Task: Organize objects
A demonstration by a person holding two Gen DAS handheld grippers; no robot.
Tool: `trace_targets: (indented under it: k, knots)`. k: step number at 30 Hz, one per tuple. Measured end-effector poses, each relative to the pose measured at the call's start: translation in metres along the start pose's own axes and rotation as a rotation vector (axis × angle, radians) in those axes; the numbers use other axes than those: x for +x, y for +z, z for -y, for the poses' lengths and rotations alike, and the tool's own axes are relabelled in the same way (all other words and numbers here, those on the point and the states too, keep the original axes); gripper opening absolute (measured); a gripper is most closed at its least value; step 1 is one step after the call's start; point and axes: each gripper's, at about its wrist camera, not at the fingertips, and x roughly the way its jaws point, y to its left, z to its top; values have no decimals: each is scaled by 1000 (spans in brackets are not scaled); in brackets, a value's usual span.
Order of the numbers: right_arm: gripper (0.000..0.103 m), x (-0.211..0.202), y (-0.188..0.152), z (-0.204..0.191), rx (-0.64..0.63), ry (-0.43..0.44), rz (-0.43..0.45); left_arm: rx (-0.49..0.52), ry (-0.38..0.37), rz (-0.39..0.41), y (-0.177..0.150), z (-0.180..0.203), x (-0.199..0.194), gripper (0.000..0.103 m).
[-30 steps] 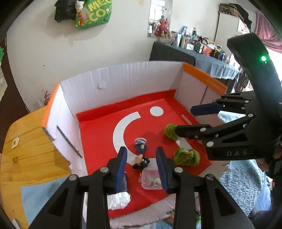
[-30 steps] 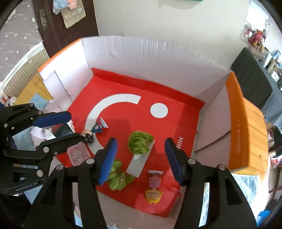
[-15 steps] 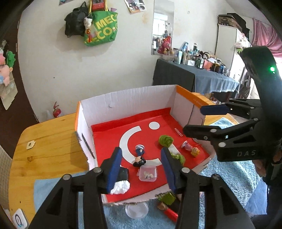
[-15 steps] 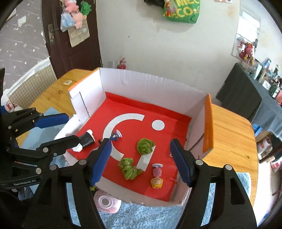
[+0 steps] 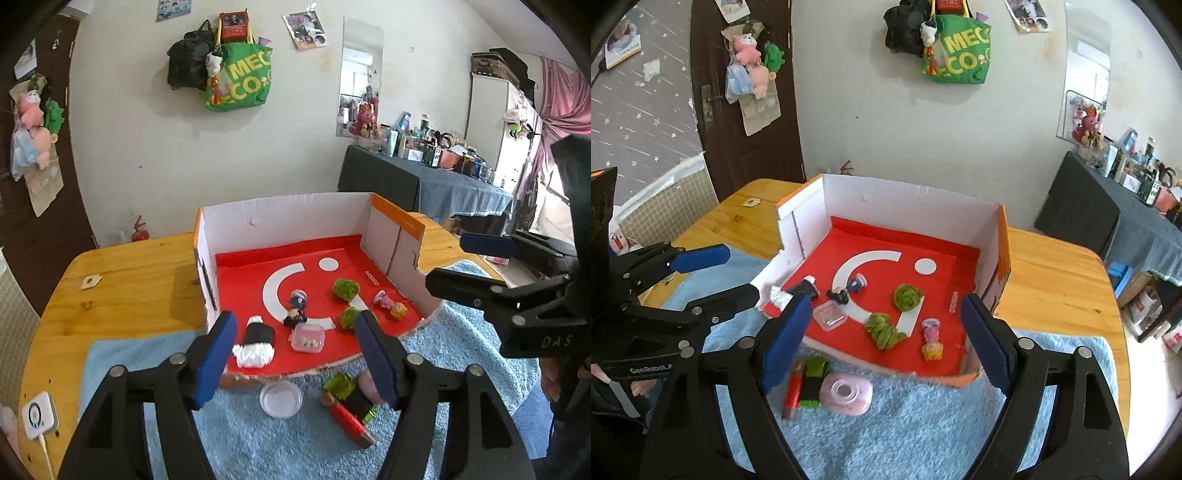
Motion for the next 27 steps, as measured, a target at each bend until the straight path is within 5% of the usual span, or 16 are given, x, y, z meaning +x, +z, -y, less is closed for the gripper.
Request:
trace_targets:
  k: [27]
  knots:
    - [84, 15, -93, -13, 108, -52, -12, -120, 52, -97, -97, 4, 12, 77]
